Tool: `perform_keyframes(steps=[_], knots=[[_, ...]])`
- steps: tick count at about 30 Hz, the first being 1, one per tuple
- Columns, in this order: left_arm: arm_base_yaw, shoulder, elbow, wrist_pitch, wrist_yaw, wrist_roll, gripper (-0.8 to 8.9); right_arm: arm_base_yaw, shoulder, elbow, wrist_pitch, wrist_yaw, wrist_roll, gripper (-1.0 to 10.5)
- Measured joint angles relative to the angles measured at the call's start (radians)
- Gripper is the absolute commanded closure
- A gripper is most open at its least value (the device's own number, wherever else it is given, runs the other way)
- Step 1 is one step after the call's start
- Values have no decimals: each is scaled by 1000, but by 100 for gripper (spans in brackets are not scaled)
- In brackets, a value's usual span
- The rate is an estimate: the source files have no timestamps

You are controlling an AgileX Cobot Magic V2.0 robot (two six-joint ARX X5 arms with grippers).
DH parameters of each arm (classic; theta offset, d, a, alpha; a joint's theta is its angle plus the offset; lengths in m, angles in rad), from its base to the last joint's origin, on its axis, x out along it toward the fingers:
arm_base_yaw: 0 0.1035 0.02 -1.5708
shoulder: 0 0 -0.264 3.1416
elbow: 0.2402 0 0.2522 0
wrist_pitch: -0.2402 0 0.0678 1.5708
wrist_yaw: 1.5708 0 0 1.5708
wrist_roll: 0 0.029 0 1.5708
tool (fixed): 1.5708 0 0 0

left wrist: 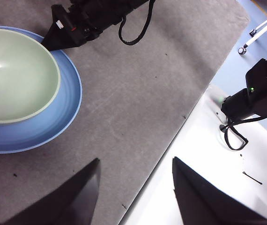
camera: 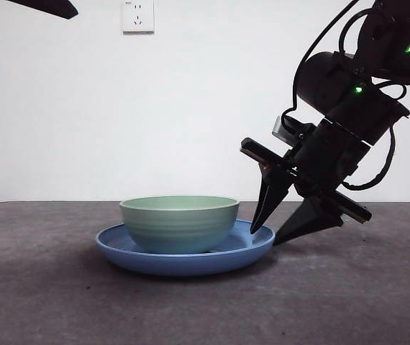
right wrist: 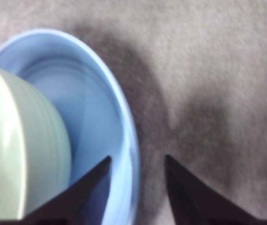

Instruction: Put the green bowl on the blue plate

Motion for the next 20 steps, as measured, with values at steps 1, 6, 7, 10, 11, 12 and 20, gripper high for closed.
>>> perform_keyframes(steps=[1, 6, 7, 10, 11, 12, 20], knots=[[0, 0, 0, 0, 0, 0, 565, 0, -3, 0, -10, 2, 0, 741], [0, 0, 0, -7, 0, 0, 565, 0, -71, 0, -51, 32, -5, 734], [0, 0, 0, -10, 0, 0, 565, 0, -98, 0, -66, 45, -10, 734], [0, 0, 0, -17, 0, 0, 565, 0, -187, 0, -118, 54, -45, 734], [0, 0, 0, -17, 0, 0, 565, 0, -216, 0, -140, 53, -59, 734], [0, 0, 0, -17, 0, 0, 565, 0, -256, 0, -174, 53, -80, 734], [0, 0, 0, -16, 0, 0, 565, 10, -550, 0, -435, 30, -245, 734]])
